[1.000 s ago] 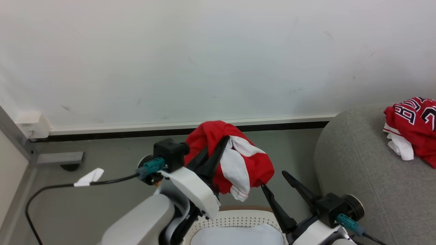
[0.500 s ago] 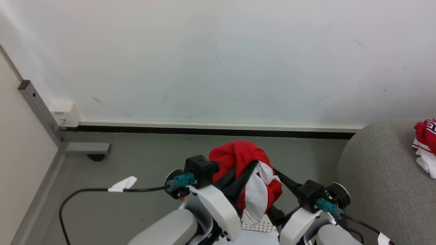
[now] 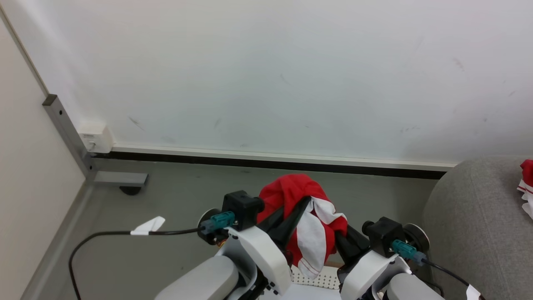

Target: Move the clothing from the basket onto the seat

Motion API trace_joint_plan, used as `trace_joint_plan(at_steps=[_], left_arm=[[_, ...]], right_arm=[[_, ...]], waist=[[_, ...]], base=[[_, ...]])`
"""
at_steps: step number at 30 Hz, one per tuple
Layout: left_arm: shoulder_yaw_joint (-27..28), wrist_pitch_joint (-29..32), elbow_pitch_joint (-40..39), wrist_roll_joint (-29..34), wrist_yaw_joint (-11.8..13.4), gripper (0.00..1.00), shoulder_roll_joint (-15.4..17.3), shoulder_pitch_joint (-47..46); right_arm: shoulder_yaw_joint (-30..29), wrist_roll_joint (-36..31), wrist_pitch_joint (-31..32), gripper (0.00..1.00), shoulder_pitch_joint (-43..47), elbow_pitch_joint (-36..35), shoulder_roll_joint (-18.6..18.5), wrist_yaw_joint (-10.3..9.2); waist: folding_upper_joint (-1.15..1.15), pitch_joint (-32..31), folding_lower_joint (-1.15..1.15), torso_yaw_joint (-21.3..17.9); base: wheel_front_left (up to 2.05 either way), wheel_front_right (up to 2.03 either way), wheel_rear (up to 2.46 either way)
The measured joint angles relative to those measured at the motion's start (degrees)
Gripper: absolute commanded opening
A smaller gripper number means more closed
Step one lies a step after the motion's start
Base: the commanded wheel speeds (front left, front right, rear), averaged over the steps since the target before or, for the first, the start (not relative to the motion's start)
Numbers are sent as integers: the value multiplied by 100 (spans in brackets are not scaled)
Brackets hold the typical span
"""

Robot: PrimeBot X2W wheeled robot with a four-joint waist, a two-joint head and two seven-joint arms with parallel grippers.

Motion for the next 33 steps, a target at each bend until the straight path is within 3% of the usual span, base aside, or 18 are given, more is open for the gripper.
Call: trace_joint_plan(at_steps=[18,19,20,21,33], left_arm=[[19,-12,25,-47,68,0,35,2],[26,-29,22,-48,93,14,45,6],[48,-35,16,-55,111,75,60,16],[71,-48,7,-56,146,100,76,36],[222,-292,-361,3,246,100,310,355]], right_arm=[[-279,57,0,0,64,-129,-11,0],[-346,57,0,0,64,-153,-9,0],[-390,57,0,0,64,-178,-5,0],[-471,54,0,0,69,-212,-2,0],[-1352,47,0,0,285,-870,-152,0]], waist=[[0,-12,0,-170],[0,-11,0,-193],[0,-11,0,-221],[0,-9,0,-257],[0,115,0,-957]], base=[[0,0,0],[0,0,0],[0,0,0],[0,0,0],[0,0,0]])
